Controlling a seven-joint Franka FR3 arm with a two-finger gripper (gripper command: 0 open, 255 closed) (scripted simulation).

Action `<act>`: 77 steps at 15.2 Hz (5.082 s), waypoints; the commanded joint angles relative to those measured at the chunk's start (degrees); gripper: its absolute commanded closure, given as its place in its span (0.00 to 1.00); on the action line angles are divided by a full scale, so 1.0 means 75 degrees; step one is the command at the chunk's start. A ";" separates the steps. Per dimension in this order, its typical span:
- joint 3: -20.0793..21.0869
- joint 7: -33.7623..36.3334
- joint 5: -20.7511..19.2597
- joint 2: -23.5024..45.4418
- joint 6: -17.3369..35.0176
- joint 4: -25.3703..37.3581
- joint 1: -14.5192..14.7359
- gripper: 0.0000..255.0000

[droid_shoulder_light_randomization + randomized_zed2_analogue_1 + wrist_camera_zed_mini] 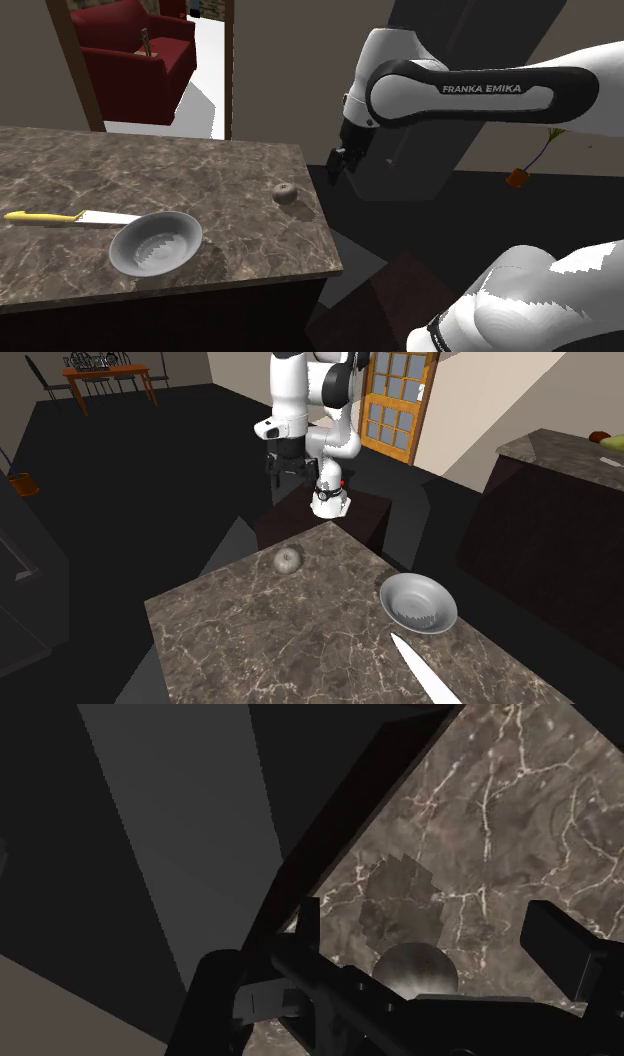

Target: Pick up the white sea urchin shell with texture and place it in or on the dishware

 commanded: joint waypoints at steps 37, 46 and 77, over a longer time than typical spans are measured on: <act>0.0632 0.0337 0.0293 0.3728 0.2307 0.1681 0.0483 1.00; 0.0308 0.6504 -0.0760 0.3740 0.3714 0.1260 0.0456 0.00; 0.0309 0.6426 -0.0677 0.3527 0.3155 0.1611 0.0450 1.00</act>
